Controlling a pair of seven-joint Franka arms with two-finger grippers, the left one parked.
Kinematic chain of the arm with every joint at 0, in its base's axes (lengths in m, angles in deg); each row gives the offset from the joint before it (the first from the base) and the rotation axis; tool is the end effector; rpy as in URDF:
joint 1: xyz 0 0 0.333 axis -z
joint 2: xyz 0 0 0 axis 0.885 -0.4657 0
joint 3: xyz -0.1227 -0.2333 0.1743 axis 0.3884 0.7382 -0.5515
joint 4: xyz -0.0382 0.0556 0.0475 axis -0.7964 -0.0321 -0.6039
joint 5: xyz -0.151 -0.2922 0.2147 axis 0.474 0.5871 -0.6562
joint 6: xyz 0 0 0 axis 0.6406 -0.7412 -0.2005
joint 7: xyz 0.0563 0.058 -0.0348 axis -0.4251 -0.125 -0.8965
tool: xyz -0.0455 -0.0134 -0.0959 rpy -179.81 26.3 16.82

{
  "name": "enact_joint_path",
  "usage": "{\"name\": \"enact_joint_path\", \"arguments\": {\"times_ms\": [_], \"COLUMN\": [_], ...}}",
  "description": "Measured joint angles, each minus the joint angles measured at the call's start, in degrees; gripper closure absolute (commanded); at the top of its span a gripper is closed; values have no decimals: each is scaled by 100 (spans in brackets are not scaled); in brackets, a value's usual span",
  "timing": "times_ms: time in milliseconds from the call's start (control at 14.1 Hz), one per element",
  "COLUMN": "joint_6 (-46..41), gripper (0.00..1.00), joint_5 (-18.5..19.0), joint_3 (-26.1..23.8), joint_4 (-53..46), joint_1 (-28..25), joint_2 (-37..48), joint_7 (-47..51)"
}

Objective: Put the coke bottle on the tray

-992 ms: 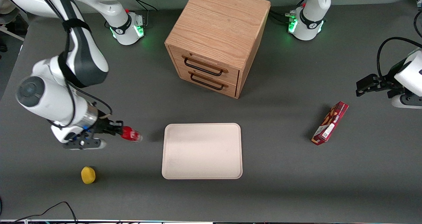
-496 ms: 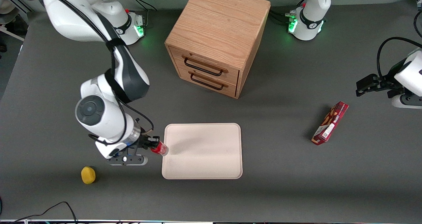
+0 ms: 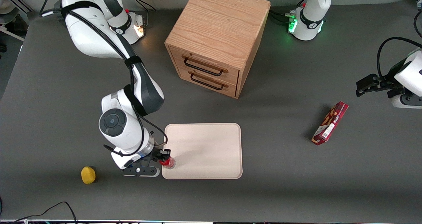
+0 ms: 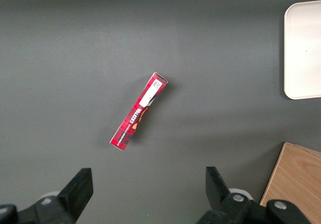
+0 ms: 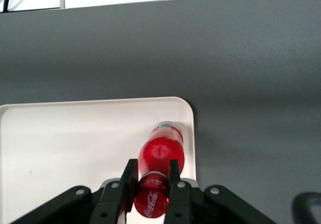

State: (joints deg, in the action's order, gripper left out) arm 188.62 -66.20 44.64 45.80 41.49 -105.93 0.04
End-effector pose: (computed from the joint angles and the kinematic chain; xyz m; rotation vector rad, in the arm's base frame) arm 0.7345 0.2919 0.3539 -3.0713 0.1042 -0.2566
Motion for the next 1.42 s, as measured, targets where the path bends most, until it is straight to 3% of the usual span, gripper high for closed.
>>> {"name": "enact_joint_path", "arguments": {"times_ms": [213,283,425,921,1205,1417], "joint_6": [124,130,132,-153,-1056,-1374], "gripper": [100,86,2,0,0,0], "joint_5": [0,0,0,65,115,144], "joint_3": [-5,-5,-5,82,121,124], "joint_4": [-20,-30,-53,-262,-328,225], "joint_1": [-43,-87,-146,-81,246,699], "joint_2": [-120,-140,-157,-82,594,1354], "joint_7": [119,164,212,149,-217,-828]}}
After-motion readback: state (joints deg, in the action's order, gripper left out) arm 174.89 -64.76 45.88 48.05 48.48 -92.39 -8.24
